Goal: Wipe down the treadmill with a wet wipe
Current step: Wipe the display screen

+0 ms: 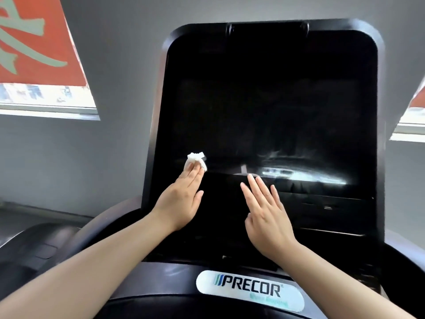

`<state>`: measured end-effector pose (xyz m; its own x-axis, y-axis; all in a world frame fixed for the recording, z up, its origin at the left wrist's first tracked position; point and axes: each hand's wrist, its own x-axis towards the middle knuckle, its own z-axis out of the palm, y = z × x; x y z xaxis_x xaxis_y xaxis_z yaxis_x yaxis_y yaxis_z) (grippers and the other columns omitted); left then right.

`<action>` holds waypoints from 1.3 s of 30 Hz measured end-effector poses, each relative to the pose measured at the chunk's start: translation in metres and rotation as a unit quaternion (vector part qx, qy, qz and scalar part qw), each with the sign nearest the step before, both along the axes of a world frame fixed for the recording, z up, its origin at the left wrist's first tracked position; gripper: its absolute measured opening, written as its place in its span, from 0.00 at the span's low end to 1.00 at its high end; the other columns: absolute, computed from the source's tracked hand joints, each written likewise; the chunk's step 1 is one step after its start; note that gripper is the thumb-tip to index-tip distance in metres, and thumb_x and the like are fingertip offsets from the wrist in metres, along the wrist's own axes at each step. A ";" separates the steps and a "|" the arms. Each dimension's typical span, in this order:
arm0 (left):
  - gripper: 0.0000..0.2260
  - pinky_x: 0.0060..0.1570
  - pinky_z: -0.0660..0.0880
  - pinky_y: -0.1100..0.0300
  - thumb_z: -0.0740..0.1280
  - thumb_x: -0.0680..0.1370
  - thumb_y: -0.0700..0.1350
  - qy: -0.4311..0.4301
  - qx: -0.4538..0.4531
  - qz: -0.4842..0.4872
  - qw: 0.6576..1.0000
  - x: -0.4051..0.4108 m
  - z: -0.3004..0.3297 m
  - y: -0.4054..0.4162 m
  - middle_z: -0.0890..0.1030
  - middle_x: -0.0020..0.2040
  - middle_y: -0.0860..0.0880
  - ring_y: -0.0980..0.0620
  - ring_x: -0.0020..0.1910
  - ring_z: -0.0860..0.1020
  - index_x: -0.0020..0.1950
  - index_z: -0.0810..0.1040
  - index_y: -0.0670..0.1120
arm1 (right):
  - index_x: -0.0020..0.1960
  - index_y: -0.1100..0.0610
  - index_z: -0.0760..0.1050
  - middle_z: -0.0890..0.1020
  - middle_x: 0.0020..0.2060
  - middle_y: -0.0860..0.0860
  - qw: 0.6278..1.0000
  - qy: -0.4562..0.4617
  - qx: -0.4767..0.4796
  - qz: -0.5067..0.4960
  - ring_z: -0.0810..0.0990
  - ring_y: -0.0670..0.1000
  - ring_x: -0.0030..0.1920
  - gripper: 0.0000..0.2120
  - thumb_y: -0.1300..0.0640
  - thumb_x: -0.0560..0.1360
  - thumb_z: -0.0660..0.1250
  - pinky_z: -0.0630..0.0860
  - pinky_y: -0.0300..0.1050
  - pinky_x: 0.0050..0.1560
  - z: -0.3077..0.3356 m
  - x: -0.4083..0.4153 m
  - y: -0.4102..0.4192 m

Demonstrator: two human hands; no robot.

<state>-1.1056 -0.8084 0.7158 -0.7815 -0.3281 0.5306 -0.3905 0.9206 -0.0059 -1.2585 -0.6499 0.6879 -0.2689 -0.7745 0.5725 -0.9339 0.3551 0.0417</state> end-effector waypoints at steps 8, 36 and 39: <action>0.27 0.72 0.44 0.63 0.46 0.79 0.50 -0.007 0.006 -0.130 0.992 -0.094 0.028 0.052 0.51 0.76 0.45 0.53 0.74 0.45 0.75 0.54 0.38 | 0.70 0.62 0.66 0.68 0.70 0.58 0.996 -0.018 -0.039 -0.080 0.59 0.53 0.73 0.26 0.54 0.74 0.52 0.52 0.51 0.70 0.005 -0.035 0.040; 0.20 0.71 0.56 0.54 0.55 0.75 0.38 -0.144 -0.196 -0.348 0.906 -0.098 -0.019 0.089 0.77 0.62 0.37 0.42 0.65 0.73 0.62 0.76 0.34 | 0.66 0.64 0.70 0.72 0.67 0.59 0.999 0.045 -0.014 0.002 0.66 0.55 0.67 0.24 0.60 0.72 0.53 0.55 0.52 0.69 -0.021 -0.049 0.098; 0.20 0.72 0.57 0.55 0.54 0.76 0.38 -0.156 -0.207 -0.324 0.910 -0.064 -0.020 0.059 0.74 0.65 0.37 0.42 0.68 0.70 0.66 0.72 0.35 | 0.66 0.64 0.72 0.73 0.66 0.57 0.993 0.093 0.006 0.072 0.68 0.53 0.65 0.23 0.59 0.73 0.55 0.58 0.50 0.70 -0.020 -0.035 0.072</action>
<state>-1.1694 -0.7490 0.6962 -0.8737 0.4327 0.2222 0.3137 0.8505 -0.4223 -1.2930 -0.5780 0.6680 -0.0455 -0.8043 0.5924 -0.9510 0.2165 0.2209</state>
